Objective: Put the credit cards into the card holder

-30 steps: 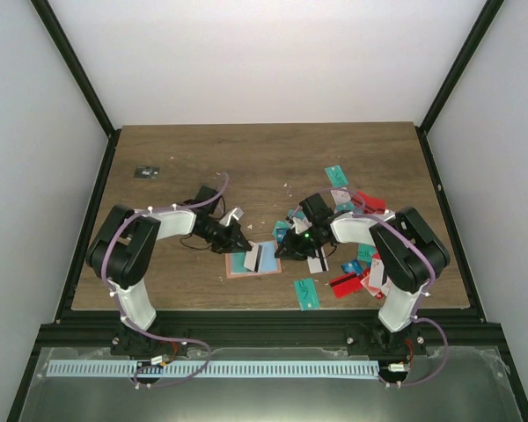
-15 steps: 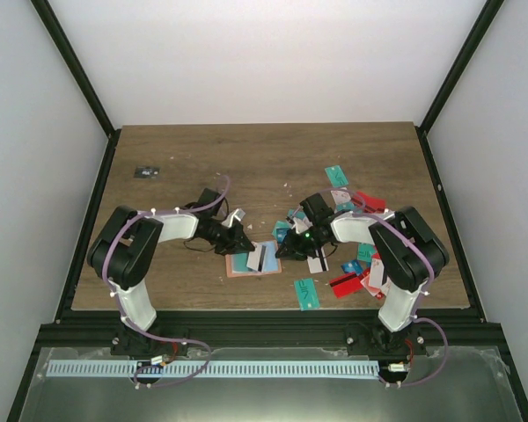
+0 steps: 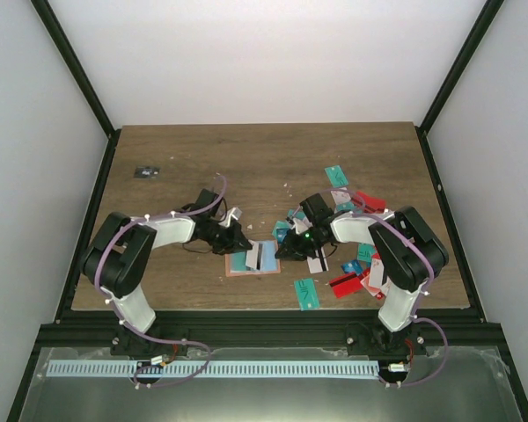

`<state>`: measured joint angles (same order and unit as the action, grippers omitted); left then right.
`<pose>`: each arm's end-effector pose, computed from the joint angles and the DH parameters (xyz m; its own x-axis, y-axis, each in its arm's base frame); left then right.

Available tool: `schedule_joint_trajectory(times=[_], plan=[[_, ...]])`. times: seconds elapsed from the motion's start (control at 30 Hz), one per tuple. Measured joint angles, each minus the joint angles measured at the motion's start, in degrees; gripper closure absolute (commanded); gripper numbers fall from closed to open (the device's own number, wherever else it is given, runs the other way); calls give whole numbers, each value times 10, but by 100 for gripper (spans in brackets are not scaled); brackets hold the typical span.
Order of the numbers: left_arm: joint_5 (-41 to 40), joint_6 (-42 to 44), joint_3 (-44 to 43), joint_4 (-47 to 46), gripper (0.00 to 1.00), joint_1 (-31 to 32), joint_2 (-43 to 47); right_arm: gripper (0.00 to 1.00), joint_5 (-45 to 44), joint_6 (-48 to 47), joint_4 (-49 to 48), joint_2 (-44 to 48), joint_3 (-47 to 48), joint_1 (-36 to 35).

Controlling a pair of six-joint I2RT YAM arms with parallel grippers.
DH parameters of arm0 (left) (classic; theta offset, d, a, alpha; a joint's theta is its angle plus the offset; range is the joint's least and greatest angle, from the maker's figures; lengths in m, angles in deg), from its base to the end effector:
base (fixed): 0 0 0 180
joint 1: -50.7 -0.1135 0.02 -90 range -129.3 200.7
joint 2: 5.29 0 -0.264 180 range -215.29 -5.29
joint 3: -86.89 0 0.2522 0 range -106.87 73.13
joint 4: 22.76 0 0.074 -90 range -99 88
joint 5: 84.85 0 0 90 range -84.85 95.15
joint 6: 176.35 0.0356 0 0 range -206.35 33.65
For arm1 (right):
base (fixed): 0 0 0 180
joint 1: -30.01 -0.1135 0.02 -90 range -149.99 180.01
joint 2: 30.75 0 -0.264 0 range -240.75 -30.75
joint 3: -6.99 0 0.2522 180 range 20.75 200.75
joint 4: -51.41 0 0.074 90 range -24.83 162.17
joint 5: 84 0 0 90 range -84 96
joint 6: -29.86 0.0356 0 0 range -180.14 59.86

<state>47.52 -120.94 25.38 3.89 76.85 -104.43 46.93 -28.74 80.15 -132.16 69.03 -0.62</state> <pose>0.2634 -0.1560 0.1298 -0.9996 0.0236 -0.0126 0.0251 0.6653 -0.7462 0.2504 0.1754 0.1187 -0.9916 -0.1297 -0.0015 -0.0920 0.6950 0.7131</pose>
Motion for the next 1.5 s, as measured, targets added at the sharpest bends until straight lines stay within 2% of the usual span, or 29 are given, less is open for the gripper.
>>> schedule_joint_trajectory(times=[0.33,0.87,1.5], plan=[[-17,-5,21,-10,96,0,19,83,13,1,-4,-2,-5,0],[-46,75,-17,89,96,0,19,83,28,1,-4,-8,-5,0],[-69,73,-24,84,96,0,24,85,38,1,-5,-13,-5,0]])
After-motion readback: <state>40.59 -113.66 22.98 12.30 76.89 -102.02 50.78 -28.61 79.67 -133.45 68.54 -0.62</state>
